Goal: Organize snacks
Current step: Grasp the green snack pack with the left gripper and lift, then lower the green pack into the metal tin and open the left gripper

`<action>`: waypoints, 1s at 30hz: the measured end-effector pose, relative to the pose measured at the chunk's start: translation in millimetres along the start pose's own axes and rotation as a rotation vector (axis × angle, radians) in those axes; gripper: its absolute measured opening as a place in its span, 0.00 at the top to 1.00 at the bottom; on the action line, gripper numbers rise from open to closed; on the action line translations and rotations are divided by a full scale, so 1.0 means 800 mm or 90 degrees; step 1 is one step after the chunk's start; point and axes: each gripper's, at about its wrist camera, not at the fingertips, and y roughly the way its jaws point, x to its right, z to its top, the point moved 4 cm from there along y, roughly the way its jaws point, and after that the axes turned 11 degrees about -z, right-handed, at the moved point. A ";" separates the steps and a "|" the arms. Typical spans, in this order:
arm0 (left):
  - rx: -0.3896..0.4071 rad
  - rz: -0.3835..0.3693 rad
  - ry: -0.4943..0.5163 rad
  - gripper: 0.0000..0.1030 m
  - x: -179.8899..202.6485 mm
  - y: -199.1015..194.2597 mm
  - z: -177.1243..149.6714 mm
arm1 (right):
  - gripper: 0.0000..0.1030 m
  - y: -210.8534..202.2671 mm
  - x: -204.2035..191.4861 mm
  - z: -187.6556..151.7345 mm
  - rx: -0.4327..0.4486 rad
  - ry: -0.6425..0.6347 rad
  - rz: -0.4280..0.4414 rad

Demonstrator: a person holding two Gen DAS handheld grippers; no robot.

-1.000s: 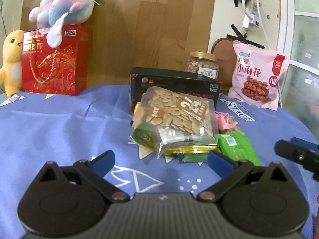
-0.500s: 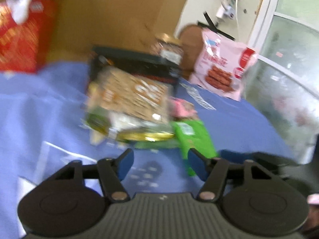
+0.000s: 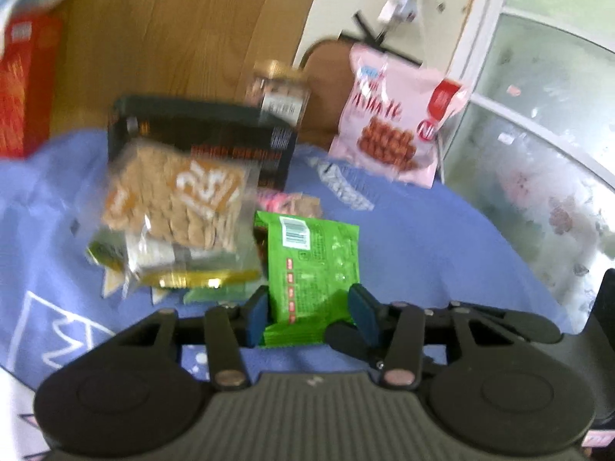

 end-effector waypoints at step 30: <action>0.026 0.059 -0.069 0.59 -0.144 0.108 0.208 | 0.70 0.222 0.014 0.134 -0.016 0.029 -0.016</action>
